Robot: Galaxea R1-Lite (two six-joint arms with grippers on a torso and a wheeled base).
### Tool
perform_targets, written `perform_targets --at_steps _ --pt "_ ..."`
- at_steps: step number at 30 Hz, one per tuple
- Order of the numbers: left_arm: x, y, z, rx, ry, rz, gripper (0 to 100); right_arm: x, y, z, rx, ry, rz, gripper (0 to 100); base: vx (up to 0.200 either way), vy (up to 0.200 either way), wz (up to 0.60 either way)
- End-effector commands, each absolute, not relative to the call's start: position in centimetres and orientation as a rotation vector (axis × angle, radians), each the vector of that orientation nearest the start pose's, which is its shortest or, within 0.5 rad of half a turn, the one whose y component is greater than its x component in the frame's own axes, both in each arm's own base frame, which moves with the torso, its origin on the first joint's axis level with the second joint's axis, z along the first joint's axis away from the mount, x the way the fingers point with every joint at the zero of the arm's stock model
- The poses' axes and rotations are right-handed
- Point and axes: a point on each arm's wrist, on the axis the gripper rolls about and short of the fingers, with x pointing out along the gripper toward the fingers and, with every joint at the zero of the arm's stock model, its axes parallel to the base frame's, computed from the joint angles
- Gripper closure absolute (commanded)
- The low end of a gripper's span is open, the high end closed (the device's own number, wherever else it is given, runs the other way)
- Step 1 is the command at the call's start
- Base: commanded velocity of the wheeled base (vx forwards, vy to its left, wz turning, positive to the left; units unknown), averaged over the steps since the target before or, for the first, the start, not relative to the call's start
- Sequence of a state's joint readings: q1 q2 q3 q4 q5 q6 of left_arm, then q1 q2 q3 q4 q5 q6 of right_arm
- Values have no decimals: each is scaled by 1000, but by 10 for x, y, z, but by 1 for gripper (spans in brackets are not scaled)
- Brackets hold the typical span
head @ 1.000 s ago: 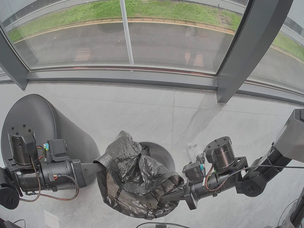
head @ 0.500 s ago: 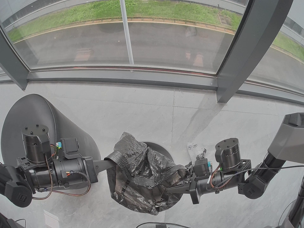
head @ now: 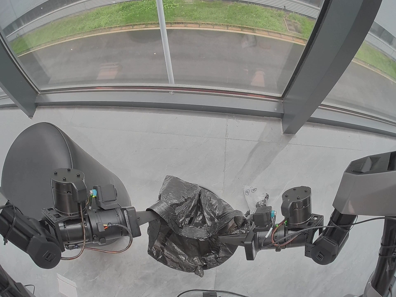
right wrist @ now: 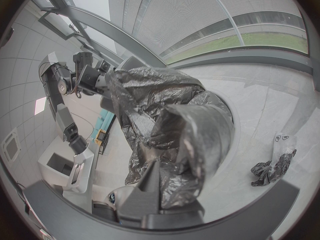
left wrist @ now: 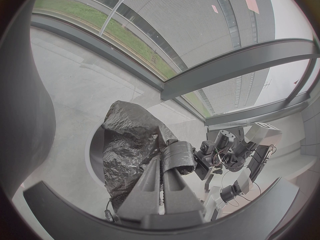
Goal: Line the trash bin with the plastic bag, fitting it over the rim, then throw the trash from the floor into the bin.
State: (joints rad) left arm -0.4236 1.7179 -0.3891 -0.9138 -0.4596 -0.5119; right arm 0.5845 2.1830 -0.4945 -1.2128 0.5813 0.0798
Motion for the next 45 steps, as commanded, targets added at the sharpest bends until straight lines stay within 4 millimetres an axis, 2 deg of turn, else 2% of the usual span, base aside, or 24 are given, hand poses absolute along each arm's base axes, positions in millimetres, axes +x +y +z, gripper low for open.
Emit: perform_targets --at_steps 1,13,24,43,44,45 --pt "228 -114 96 -480 670 -730 100 256 185 2 88 587 1094 100 0 0 0" --pt "236 -117 100 -507 618 -740 100 259 186 1 89 569 1064 100 0 0 0" --pt "243 -121 81 -520 667 -720 100 260 187 -4 108 571 1015 100 0 0 0" --pt "240 -120 85 -520 650 -725 100 259 186 -5 104 575 1002 100 0 0 0" --pt "240 -120 85 -520 650 -725 100 259 186 -5 104 576 1001 0 0 0 0" --pt "241 -120 86 -520 648 -725 100 259 186 -5 107 576 1003 0 0 0 0"
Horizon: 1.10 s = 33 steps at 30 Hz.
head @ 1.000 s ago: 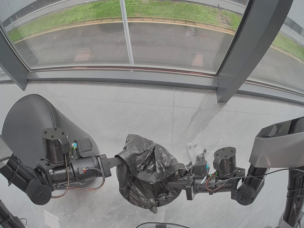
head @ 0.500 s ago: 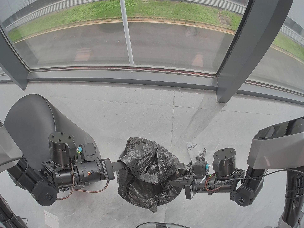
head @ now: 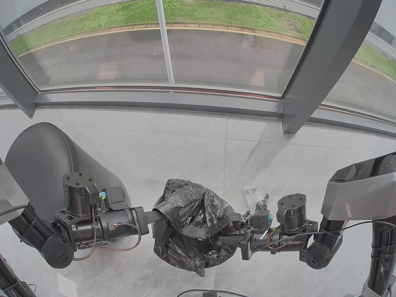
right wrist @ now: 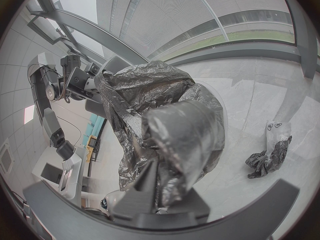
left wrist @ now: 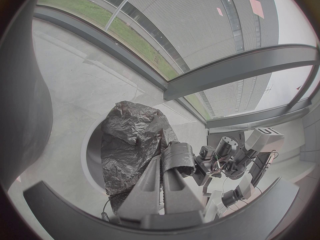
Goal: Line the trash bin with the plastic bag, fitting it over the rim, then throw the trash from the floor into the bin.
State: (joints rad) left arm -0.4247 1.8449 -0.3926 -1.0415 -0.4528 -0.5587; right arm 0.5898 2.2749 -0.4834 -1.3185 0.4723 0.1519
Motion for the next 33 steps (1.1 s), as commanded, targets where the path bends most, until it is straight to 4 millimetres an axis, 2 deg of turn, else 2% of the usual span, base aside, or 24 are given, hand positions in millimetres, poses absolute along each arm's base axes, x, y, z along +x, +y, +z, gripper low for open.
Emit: perform_targets --at_steps 1,12,25,33 --pt "241 -119 86 -521 648 -724 100 259 186 -5 110 577 1004 0 0 0 0" --pt "240 -119 88 -522 641 -726 100 259 186 -2 111 541 1008 0 0 0 0" --pt "239 -119 91 -522 630 -728 100 245 184 -4 65 557 1024 0 0 0 0" --pt "238 -118 95 -524 616 -735 100 243 176 0 7 529 840 0 0 0 0"
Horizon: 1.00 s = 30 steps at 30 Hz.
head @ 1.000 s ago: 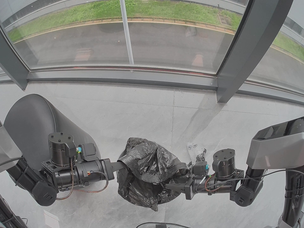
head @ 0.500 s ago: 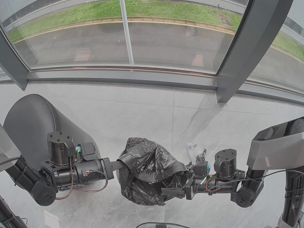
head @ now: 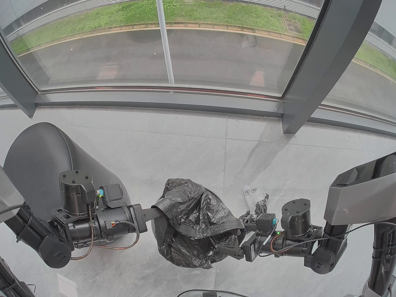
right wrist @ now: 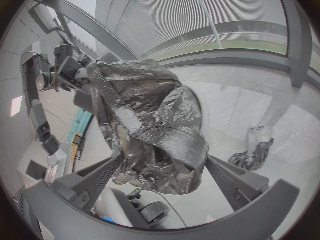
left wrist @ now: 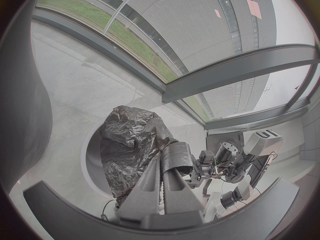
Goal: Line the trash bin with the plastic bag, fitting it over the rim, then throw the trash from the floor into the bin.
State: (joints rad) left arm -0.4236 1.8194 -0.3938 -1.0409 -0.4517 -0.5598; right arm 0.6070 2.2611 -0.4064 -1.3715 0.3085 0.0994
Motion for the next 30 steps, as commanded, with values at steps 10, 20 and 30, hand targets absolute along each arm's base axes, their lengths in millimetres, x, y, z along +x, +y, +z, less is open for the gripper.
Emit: perform_targets --at_steps 10,20,30 --pt "236 -118 93 -524 625 -736 100 250 172 15 -46 404 631 0 0 0 0" --pt "234 -116 97 -513 602 -736 100 253 195 30 -211 278 679 0 0 0 0" --pt "236 -115 100 -487 567 -692 100 252 231 39 -347 238 656 0 0 0 0"
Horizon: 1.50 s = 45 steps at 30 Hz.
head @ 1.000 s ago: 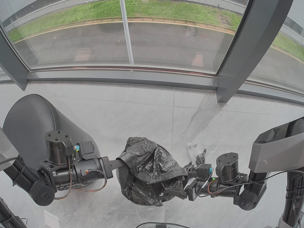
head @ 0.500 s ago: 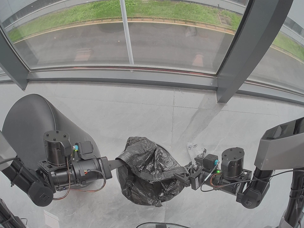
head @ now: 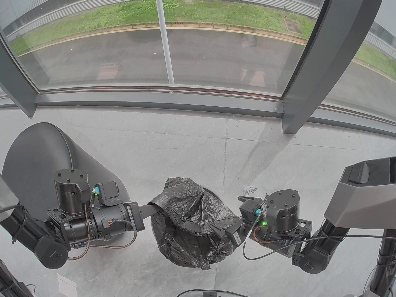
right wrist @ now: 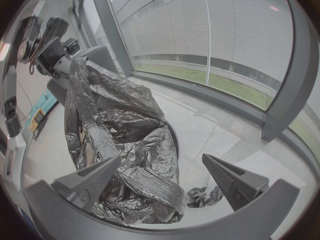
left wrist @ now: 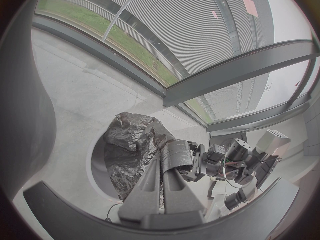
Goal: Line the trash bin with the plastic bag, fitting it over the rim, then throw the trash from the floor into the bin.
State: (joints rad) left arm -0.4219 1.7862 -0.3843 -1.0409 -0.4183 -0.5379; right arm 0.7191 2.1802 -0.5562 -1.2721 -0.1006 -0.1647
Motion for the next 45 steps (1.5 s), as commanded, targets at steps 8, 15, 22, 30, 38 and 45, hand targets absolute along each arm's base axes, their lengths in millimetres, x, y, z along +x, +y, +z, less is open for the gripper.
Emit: perform_targets --at_steps 8,15,22,30,38,45 --pt "238 -115 102 -486 547 -664 100 242 240 37 -364 240 690 0 0 0 0" --pt "240 -116 104 -487 526 -630 100 229 251 30 -386 255 726 0 0 0 0" --pt "240 -116 104 -489 526 -630 100 228 256 9 -415 304 737 0 0 0 0" --pt "239 -116 106 -489 519 -634 100 237 257 3 -415 307 716 0 0 0 0" --pt "239 -116 106 -489 520 -633 100 252 264 13 -425 240 689 0 0 0 0" --pt "238 -115 107 -489 516 -636 100 257 273 15 -432 236 688 0 0 0 0"
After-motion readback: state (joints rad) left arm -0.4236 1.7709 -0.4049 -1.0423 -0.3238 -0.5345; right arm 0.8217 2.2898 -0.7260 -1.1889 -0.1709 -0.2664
